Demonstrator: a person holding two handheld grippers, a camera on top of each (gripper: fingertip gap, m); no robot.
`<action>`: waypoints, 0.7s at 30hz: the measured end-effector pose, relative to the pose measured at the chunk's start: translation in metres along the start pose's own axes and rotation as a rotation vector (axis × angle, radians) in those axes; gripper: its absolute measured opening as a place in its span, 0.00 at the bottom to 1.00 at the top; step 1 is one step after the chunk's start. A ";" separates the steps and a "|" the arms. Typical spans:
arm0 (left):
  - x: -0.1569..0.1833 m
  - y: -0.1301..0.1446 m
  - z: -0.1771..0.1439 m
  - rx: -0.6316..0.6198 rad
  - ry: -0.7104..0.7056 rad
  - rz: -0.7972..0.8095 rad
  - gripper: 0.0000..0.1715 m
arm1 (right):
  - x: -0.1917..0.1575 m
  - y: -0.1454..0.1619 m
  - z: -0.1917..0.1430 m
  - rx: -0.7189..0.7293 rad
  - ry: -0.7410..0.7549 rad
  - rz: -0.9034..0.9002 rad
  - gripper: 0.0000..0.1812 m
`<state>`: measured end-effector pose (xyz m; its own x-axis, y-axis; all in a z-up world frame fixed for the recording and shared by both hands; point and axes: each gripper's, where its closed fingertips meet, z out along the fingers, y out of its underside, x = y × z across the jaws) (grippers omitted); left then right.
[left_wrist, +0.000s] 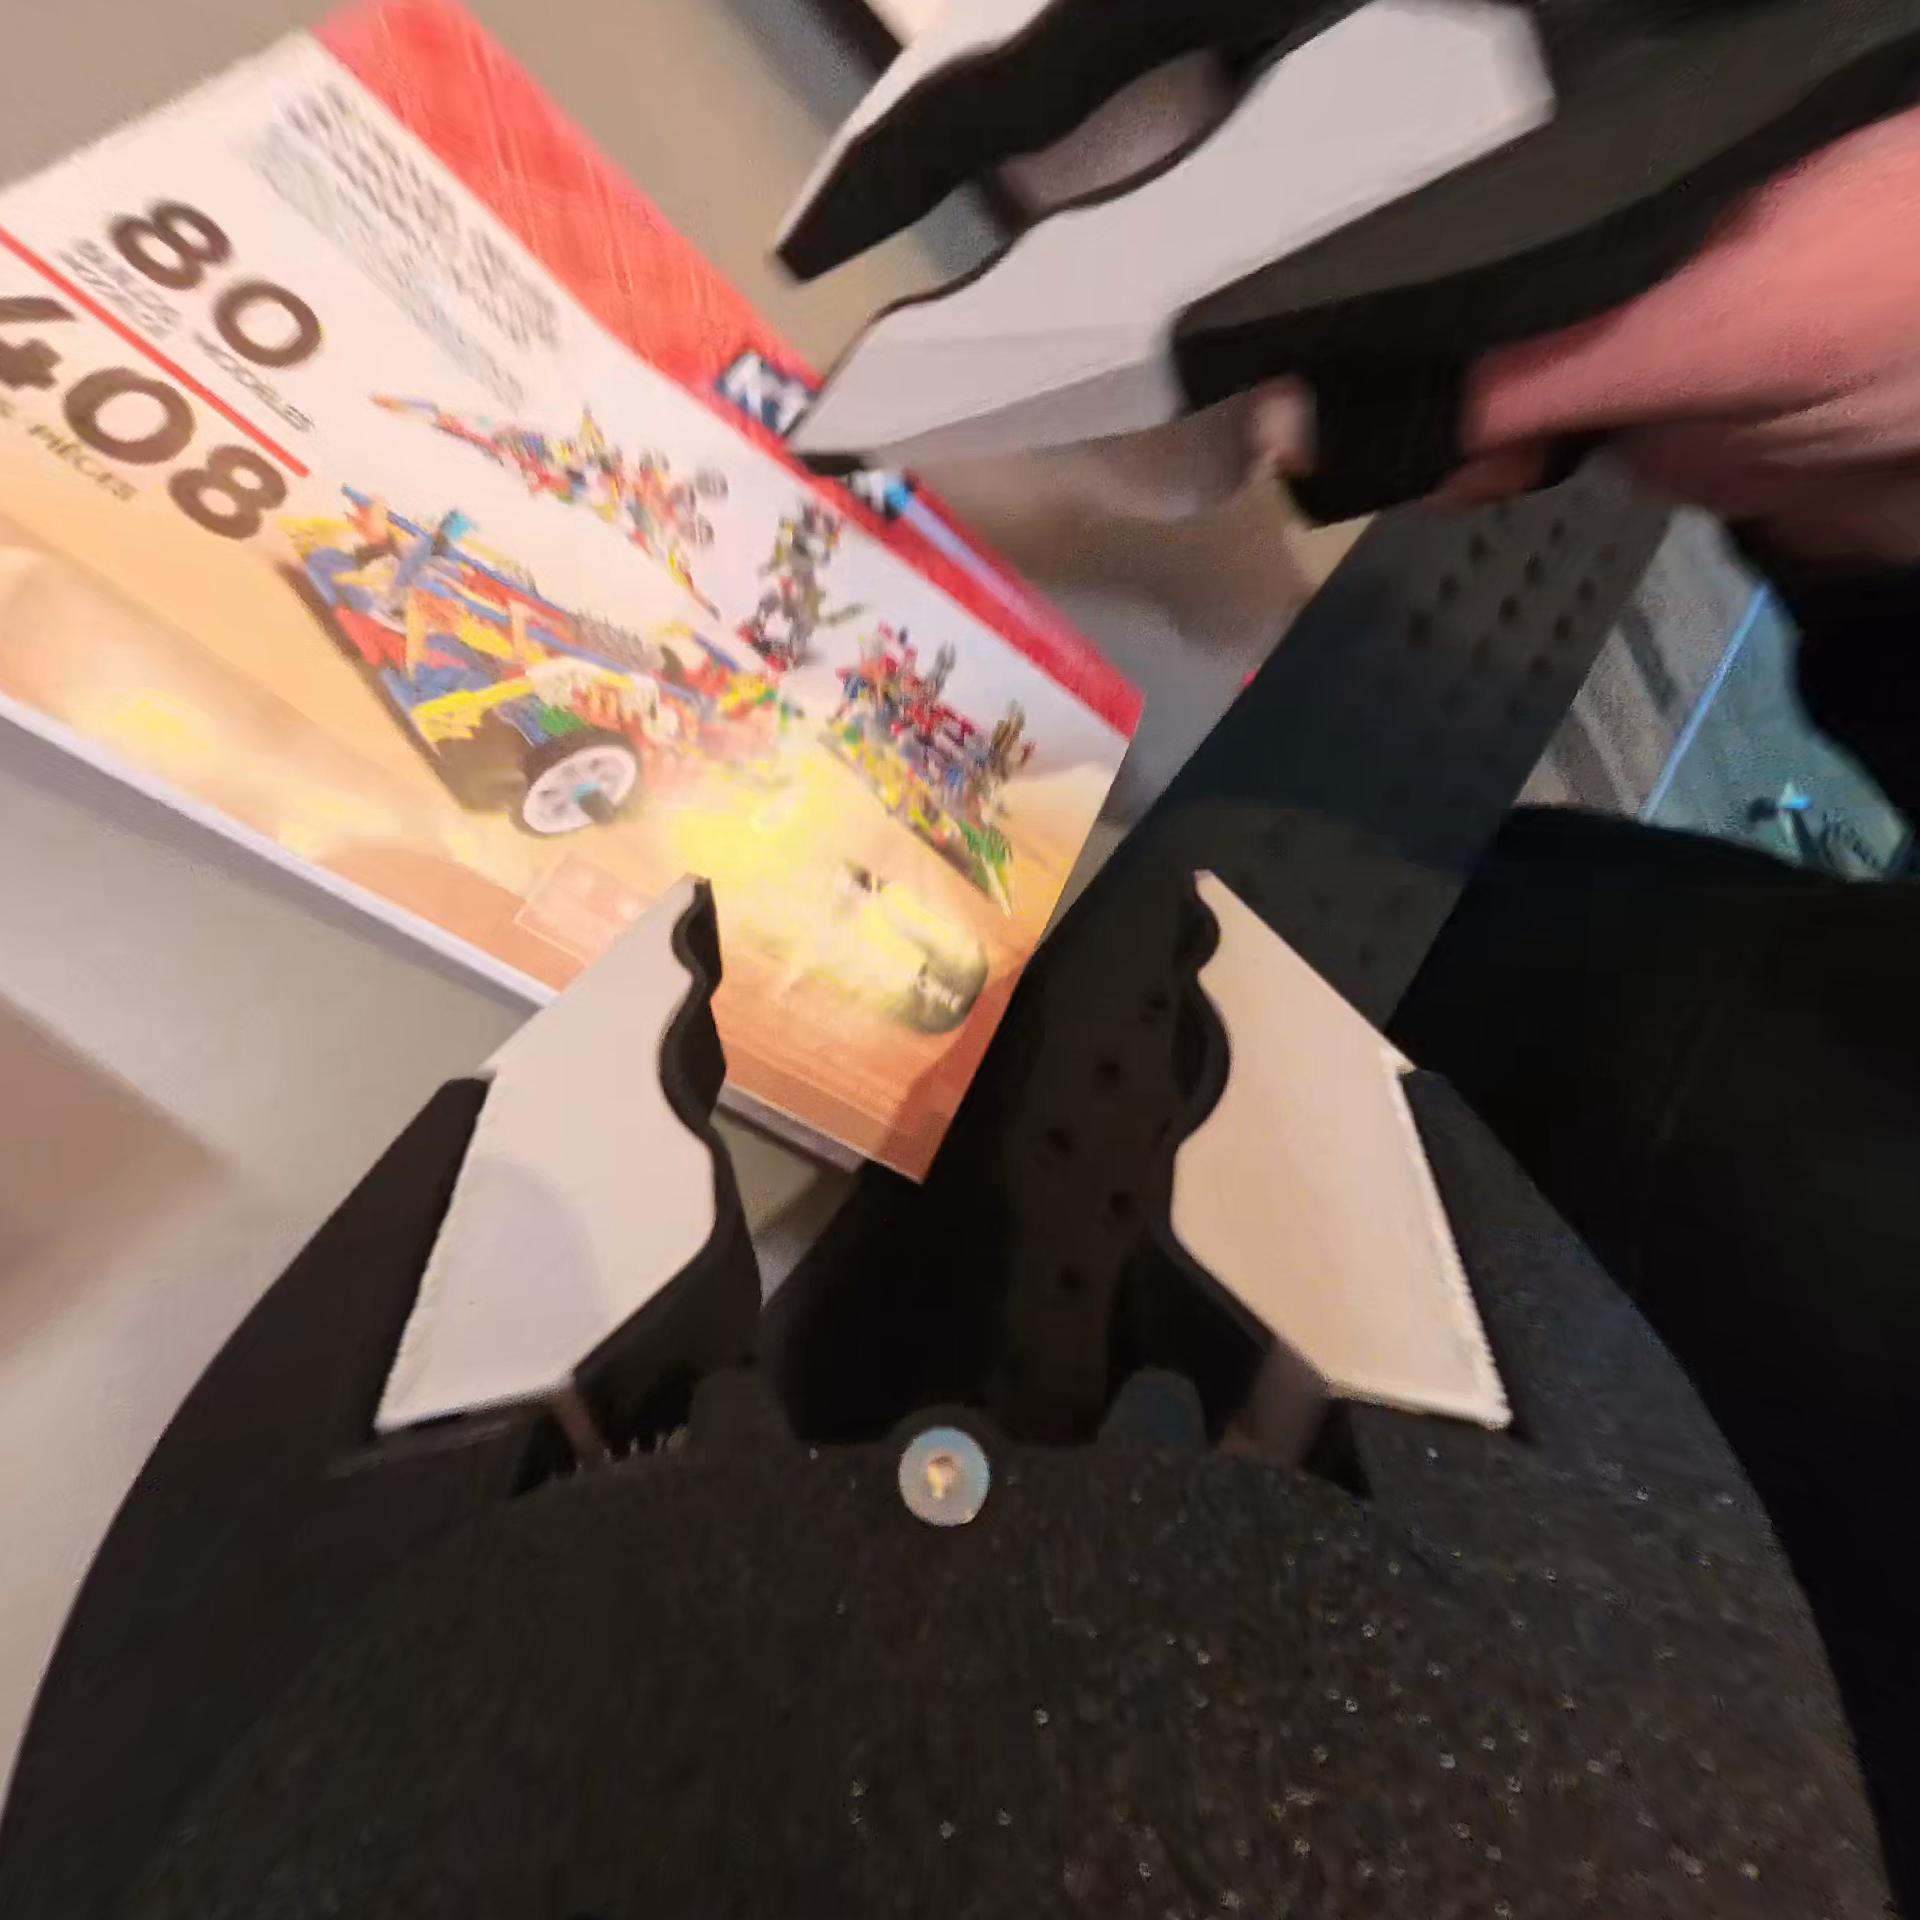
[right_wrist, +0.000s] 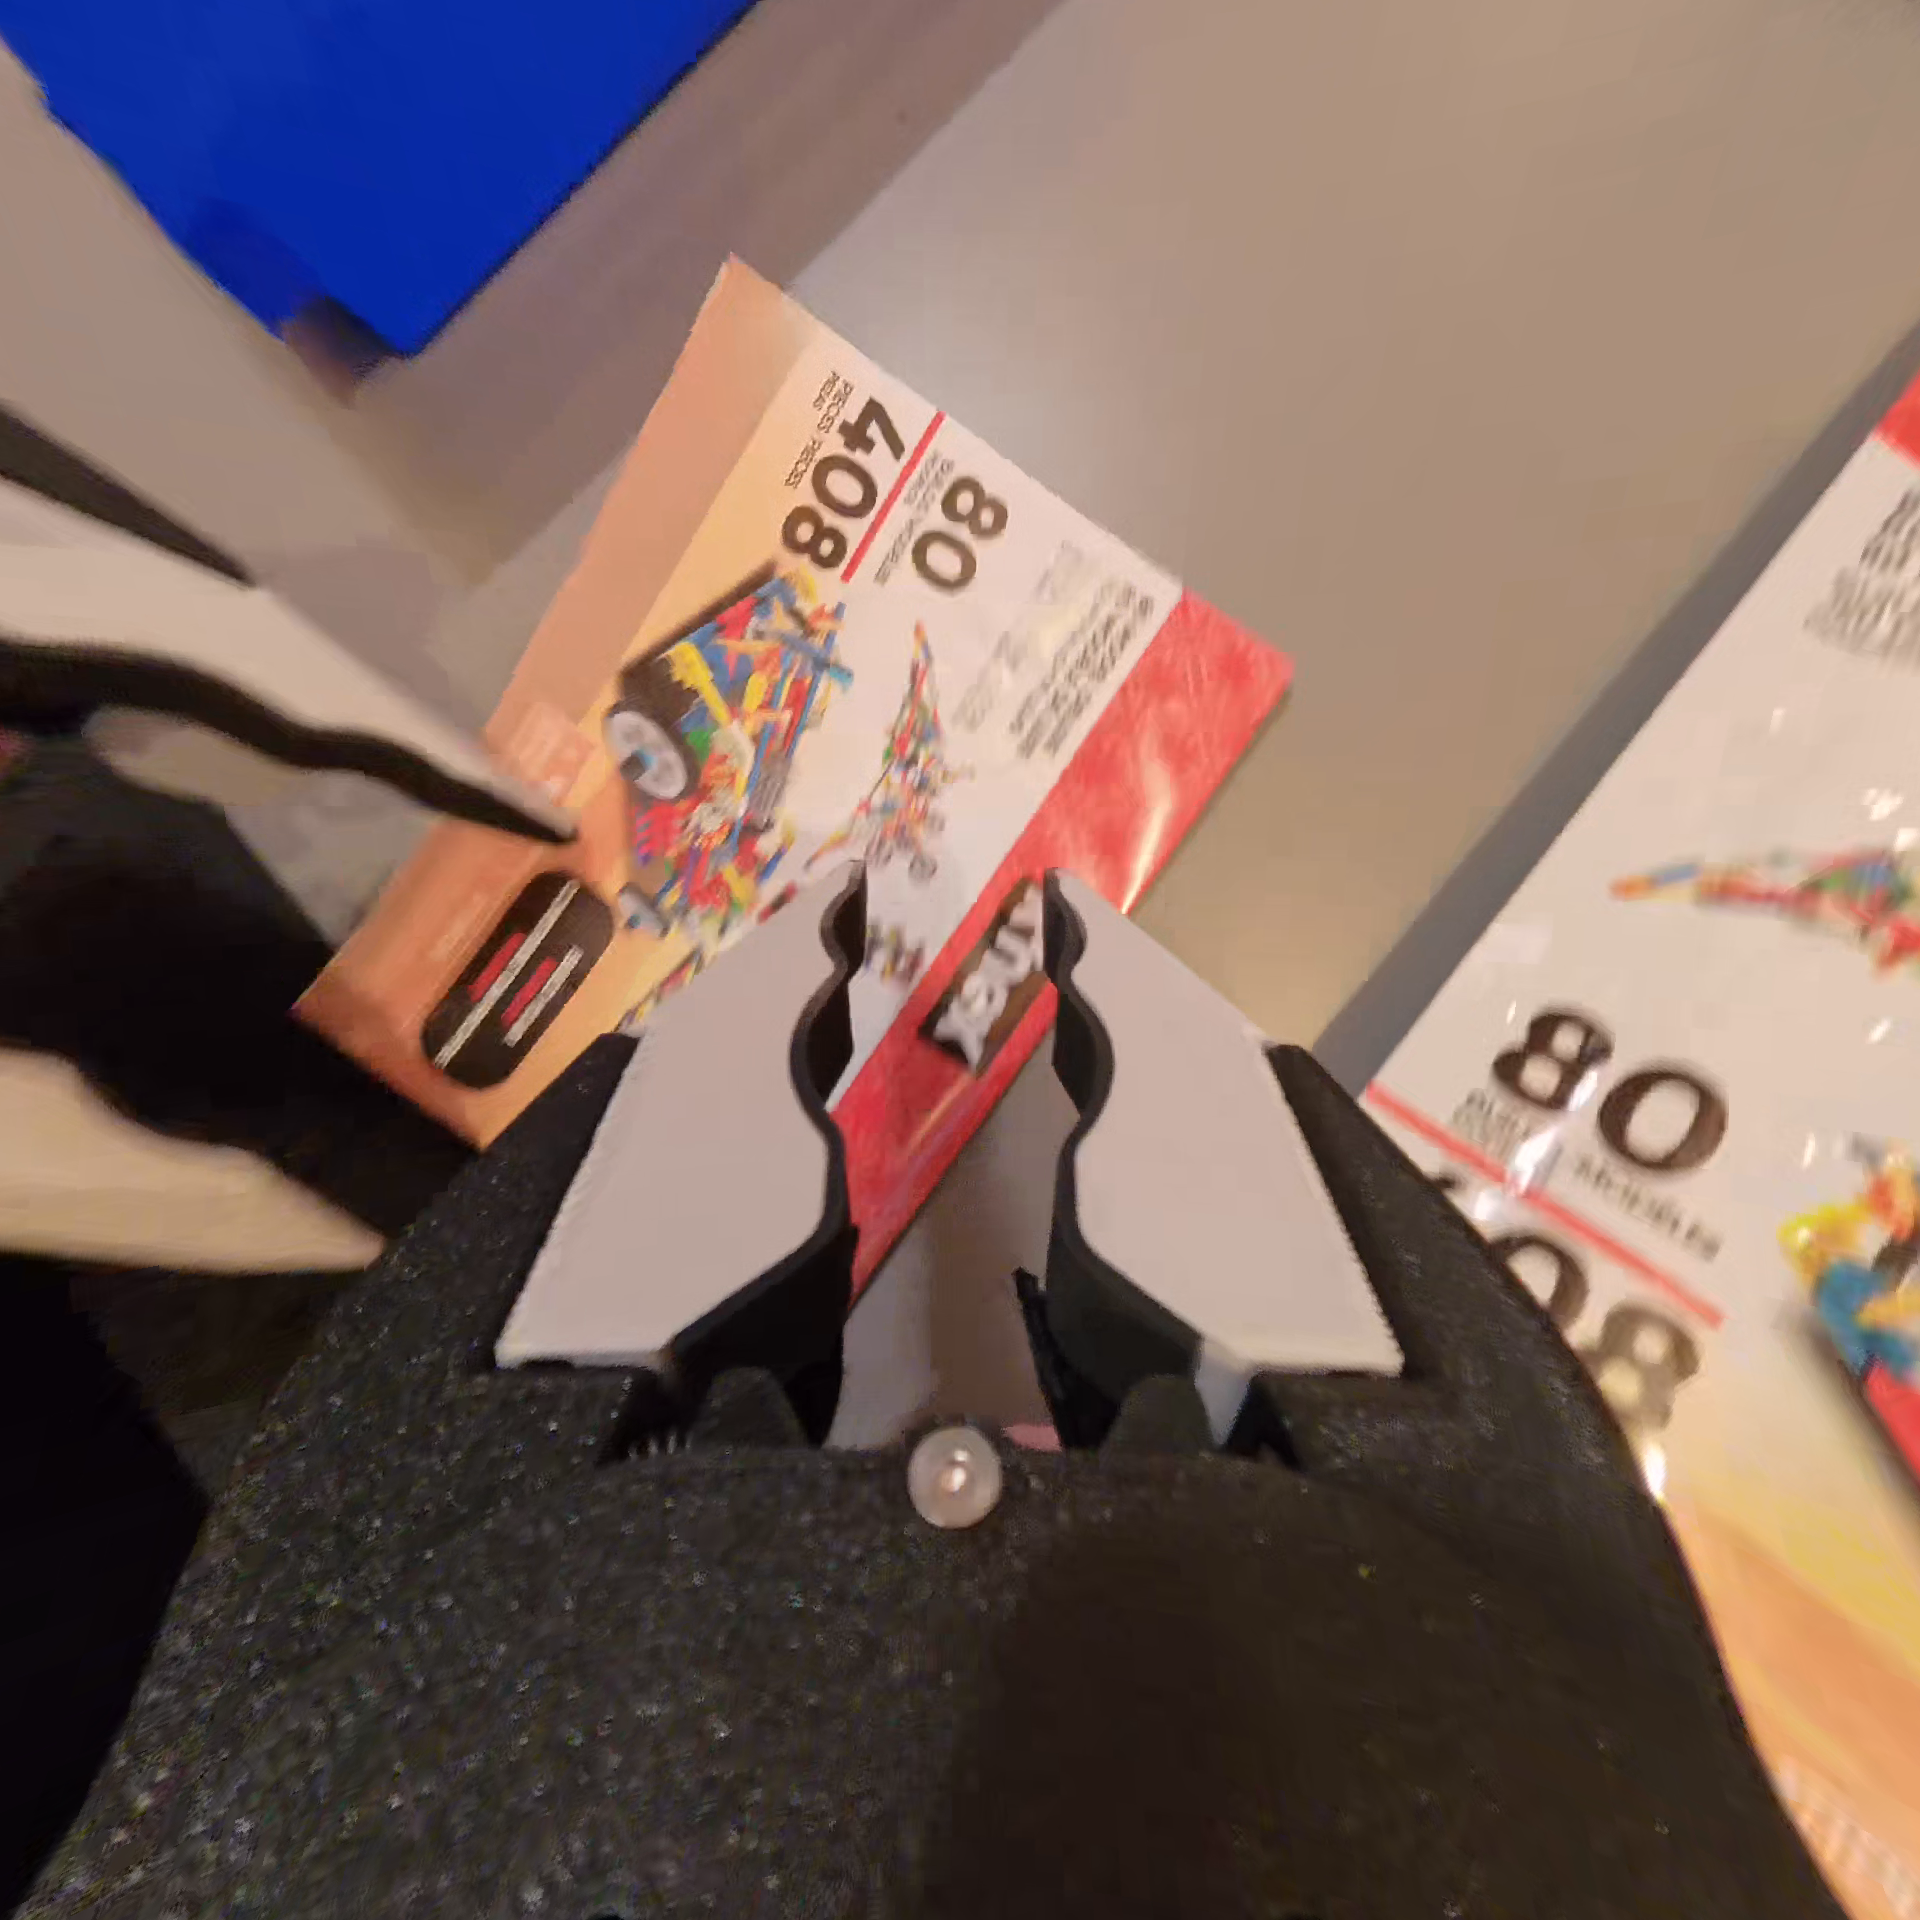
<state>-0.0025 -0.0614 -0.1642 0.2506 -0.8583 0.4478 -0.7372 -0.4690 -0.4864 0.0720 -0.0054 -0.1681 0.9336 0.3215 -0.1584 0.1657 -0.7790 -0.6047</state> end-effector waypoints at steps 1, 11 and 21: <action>-0.002 0.008 0.004 -0.033 0.002 -0.012 0.50 | -0.003 0.013 -0.004 -0.022 -0.010 0.018 0.19; 0.001 0.009 0.006 0.007 0.075 -0.132 0.54 | -0.016 0.050 -0.005 0.011 -0.041 0.251 0.27; 0.020 -0.018 -0.006 0.049 0.113 -0.017 0.48 | -0.008 0.053 0.000 -0.016 0.085 0.079 0.11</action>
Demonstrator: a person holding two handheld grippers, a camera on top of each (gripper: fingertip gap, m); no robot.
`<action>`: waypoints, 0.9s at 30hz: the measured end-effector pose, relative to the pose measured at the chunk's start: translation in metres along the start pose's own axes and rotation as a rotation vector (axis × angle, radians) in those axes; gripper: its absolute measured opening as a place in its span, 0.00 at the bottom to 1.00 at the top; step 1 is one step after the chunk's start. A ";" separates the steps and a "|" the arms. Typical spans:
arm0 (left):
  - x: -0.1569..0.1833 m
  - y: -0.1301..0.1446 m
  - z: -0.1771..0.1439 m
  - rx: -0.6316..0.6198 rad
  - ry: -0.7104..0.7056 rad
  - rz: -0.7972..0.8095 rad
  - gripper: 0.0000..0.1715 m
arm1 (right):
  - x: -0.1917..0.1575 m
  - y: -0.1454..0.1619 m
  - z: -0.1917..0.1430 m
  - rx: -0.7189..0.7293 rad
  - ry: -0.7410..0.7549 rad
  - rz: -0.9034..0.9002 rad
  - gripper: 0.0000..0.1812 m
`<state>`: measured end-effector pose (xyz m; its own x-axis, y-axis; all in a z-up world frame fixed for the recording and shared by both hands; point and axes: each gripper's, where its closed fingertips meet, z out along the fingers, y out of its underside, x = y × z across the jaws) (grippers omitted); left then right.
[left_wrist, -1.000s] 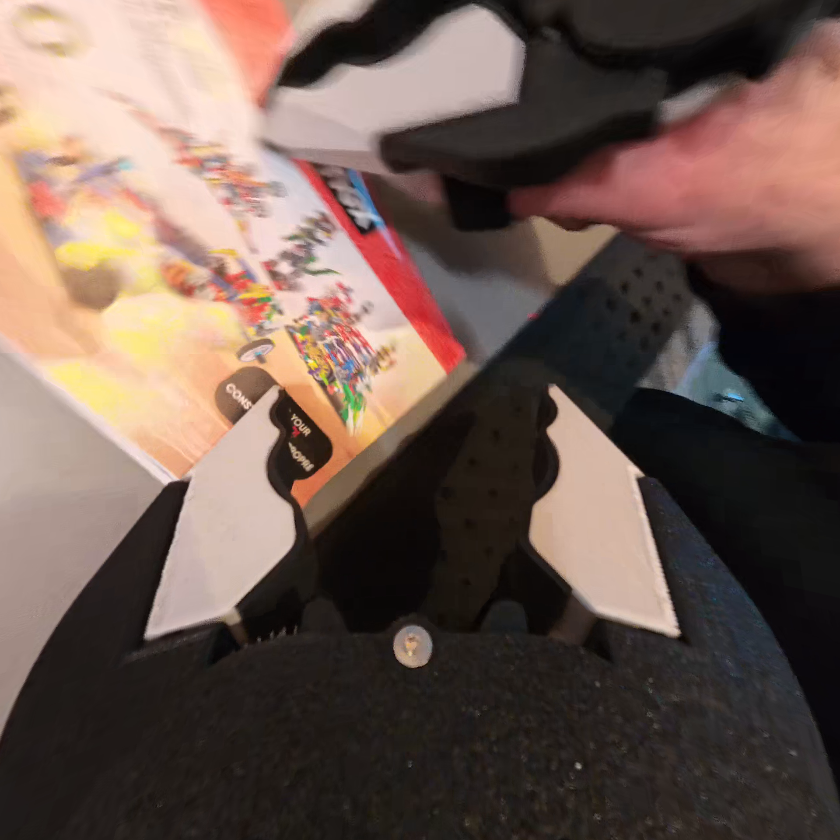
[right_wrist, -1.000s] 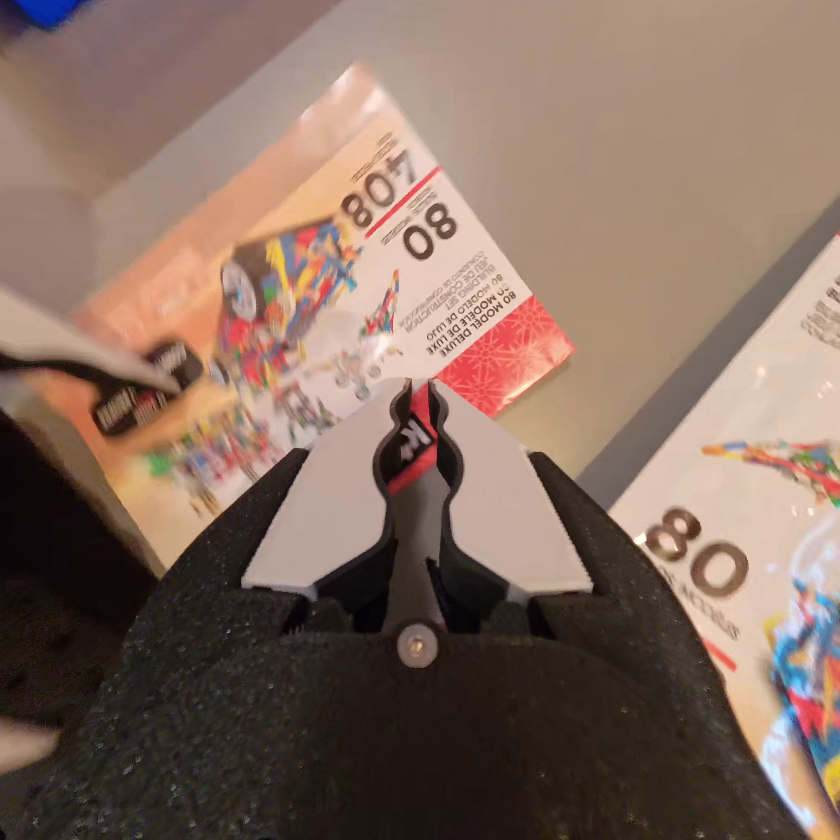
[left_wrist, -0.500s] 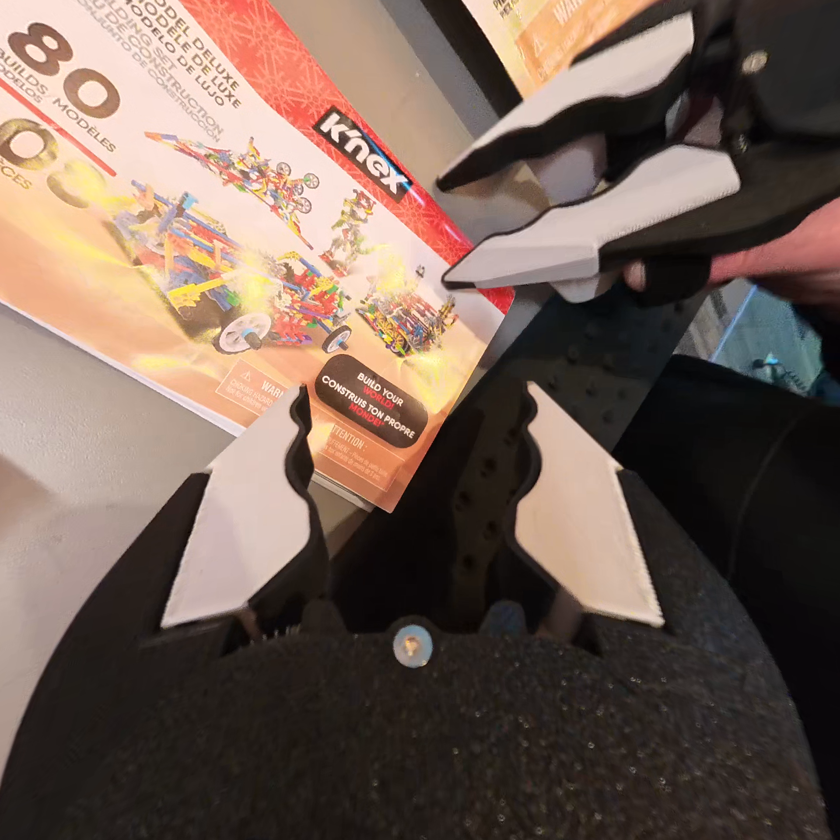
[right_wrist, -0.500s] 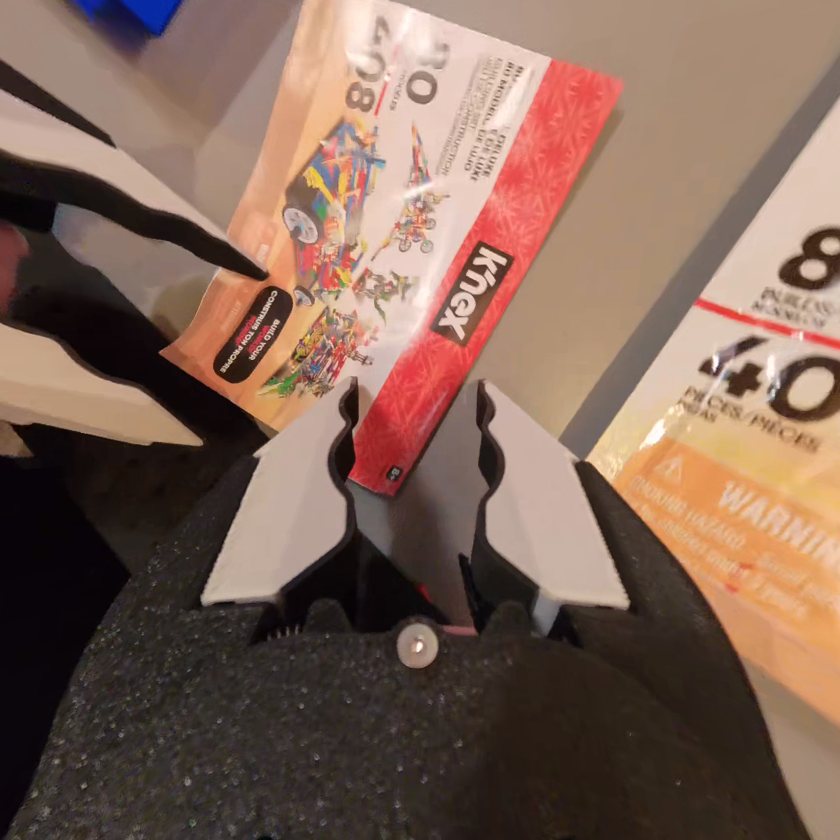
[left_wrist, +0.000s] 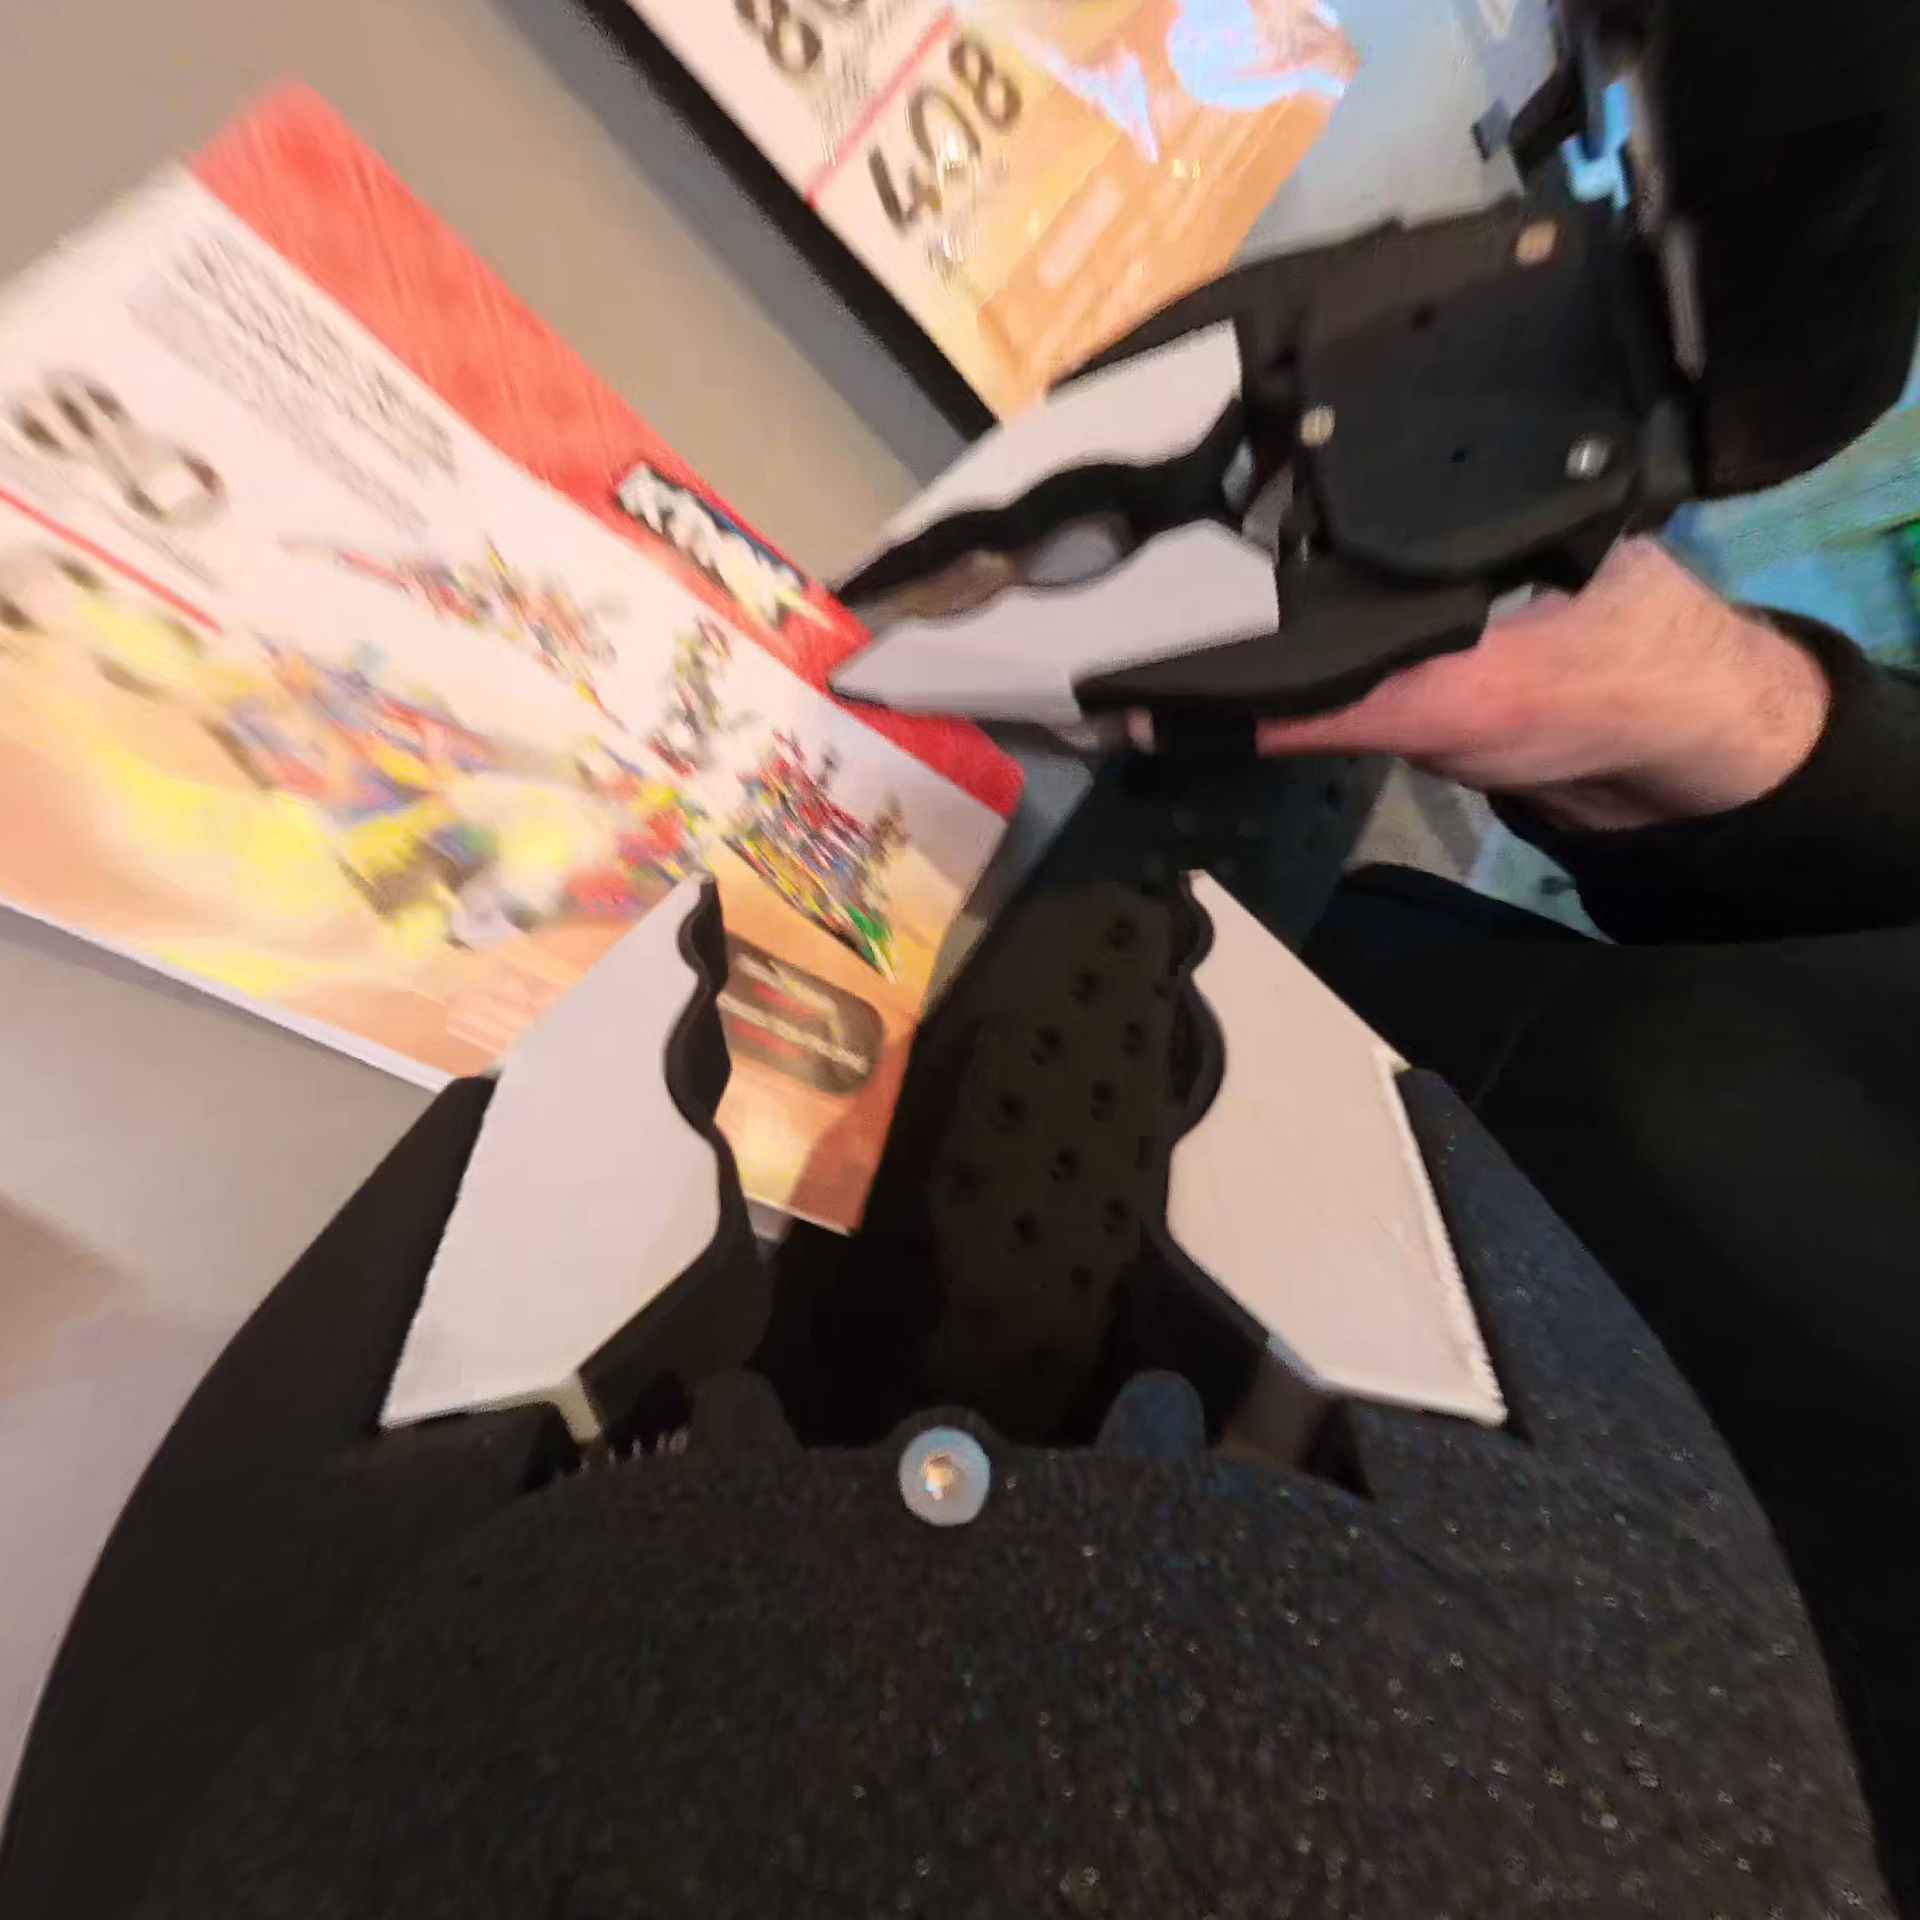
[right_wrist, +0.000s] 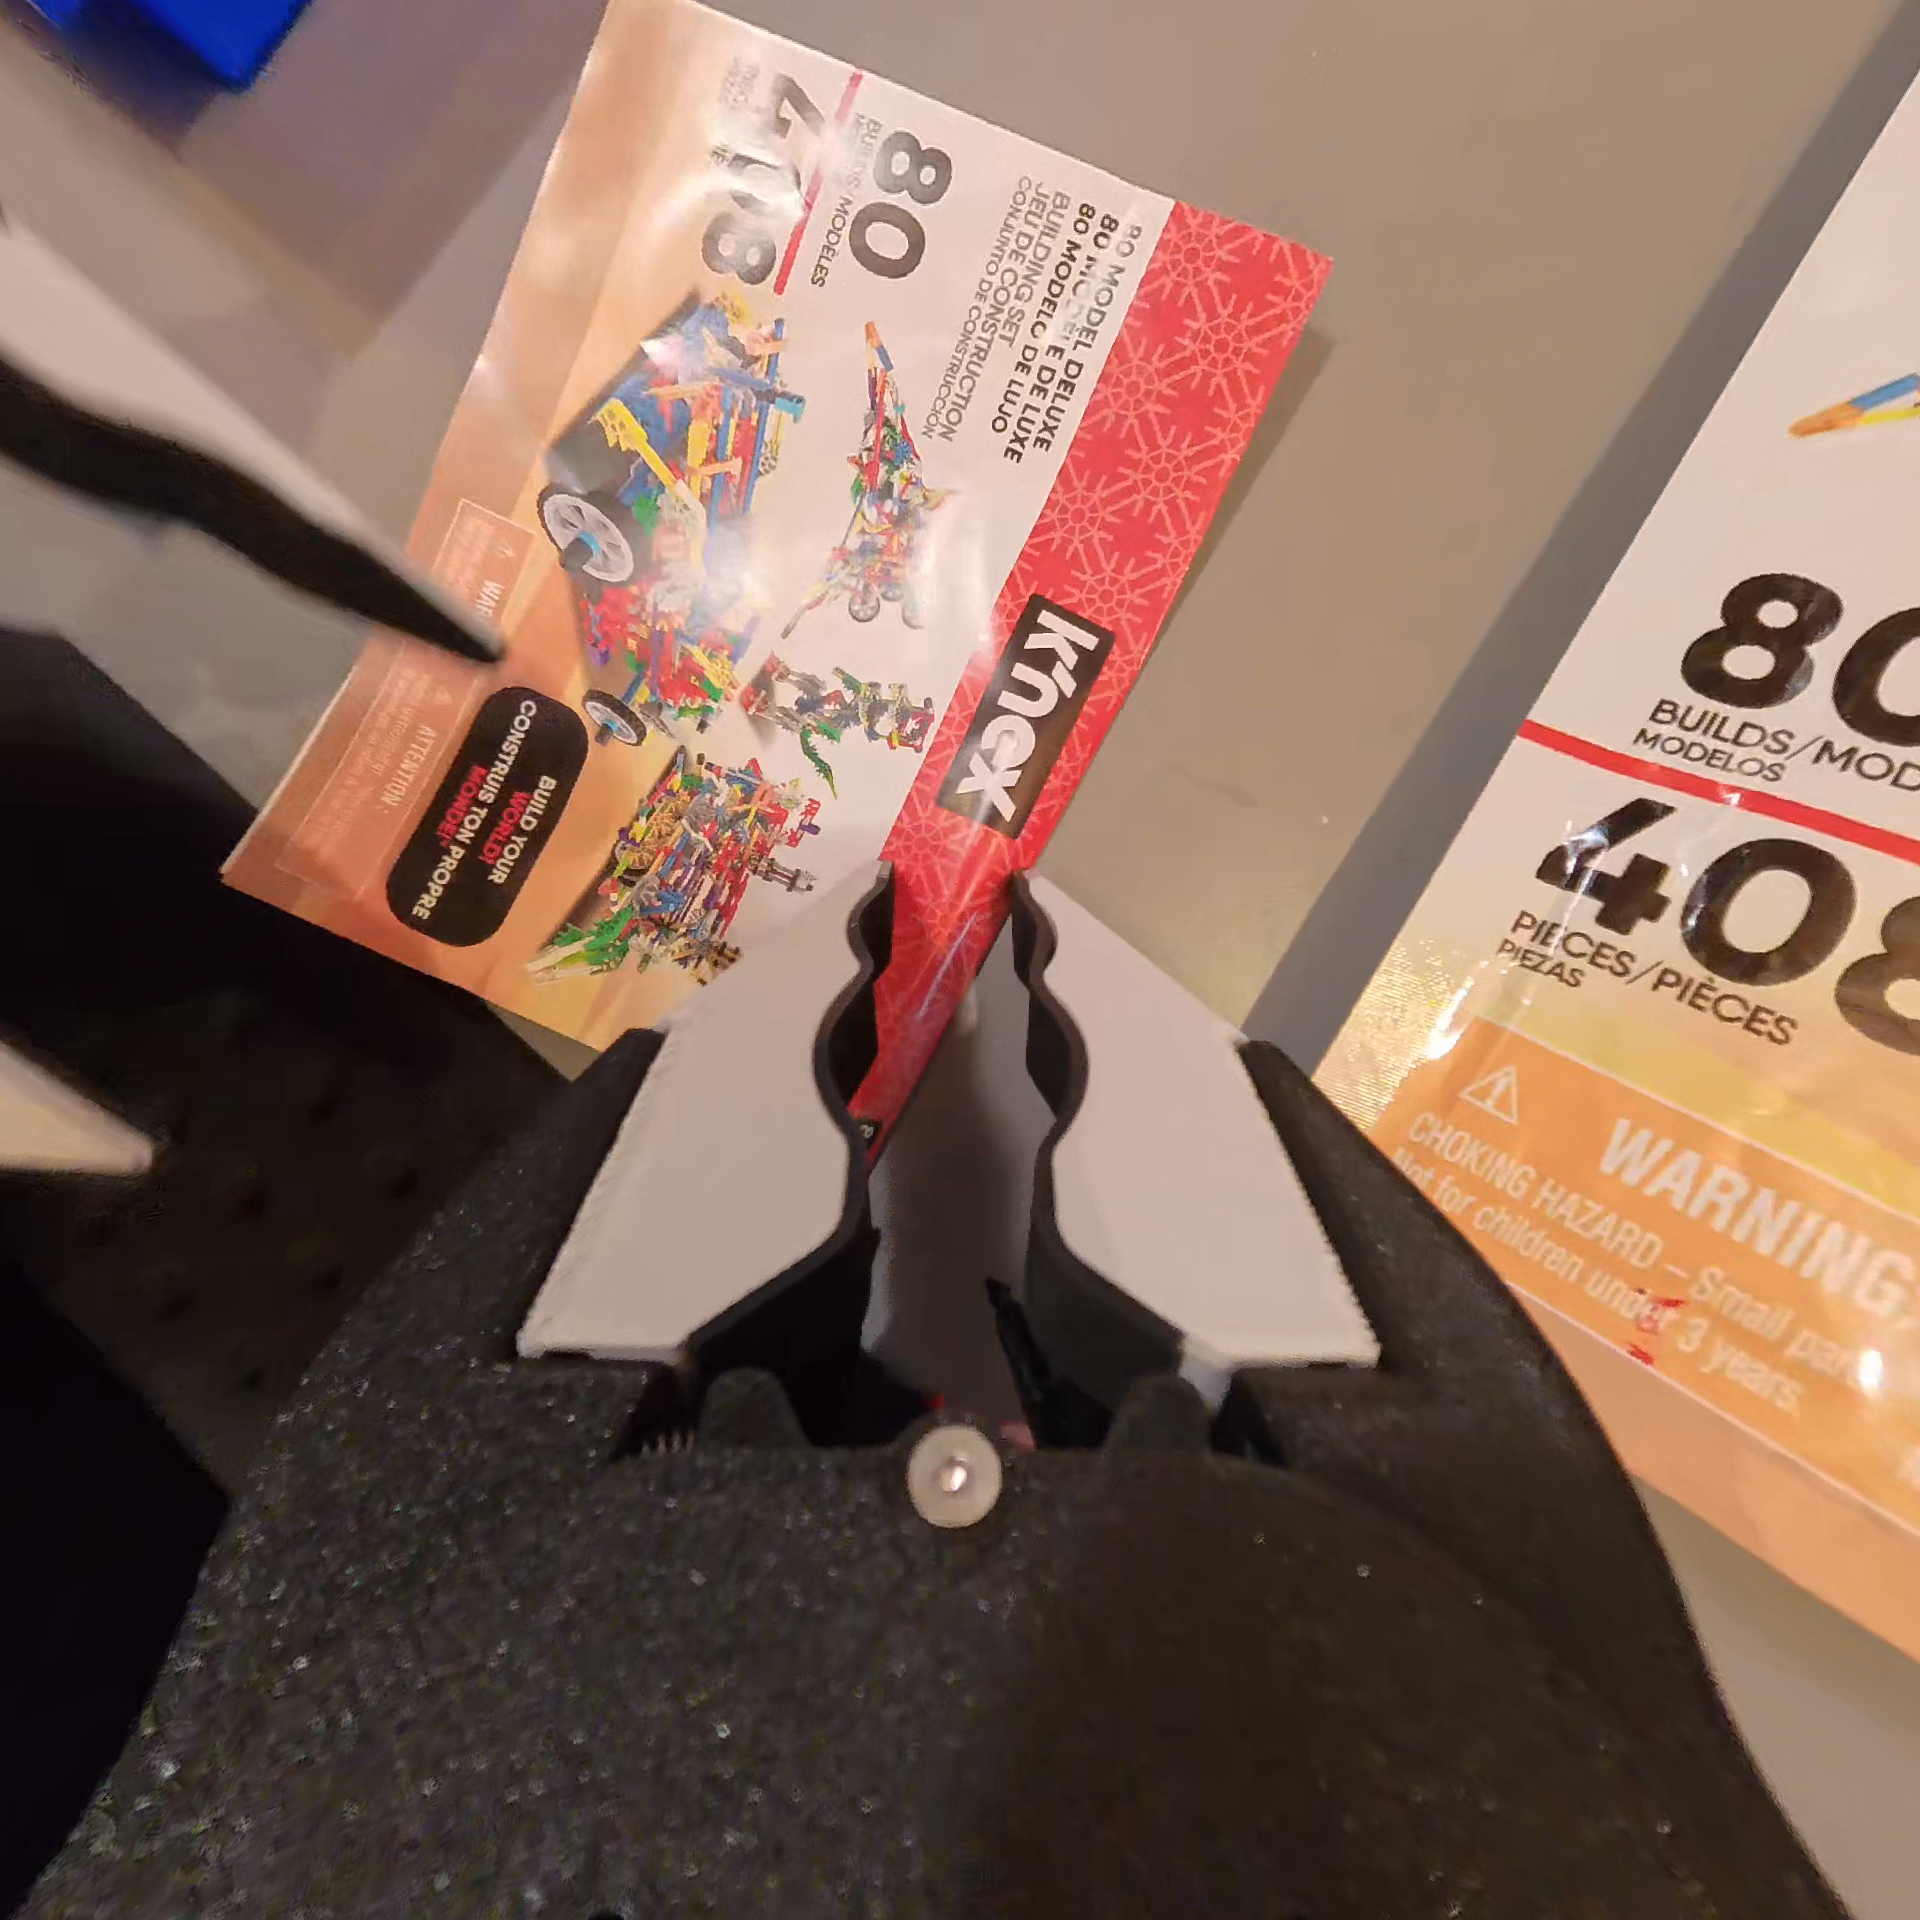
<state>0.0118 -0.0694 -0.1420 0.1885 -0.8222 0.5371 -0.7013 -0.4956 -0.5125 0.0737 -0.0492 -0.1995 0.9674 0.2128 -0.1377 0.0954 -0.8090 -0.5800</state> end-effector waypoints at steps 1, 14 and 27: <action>-0.006 -0.013 -0.003 0.012 -0.040 0.052 0.48 | 0.000 0.000 0.000 0.005 0.011 -0.010 0.10; -0.103 -0.095 0.066 -0.173 -0.188 0.205 0.32 | 0.000 0.002 0.000 0.037 0.037 -0.036 0.10; -0.077 -0.100 0.033 -0.031 -0.137 0.261 0.00 | -0.003 -0.006 -0.010 0.116 -0.021 -0.012 0.08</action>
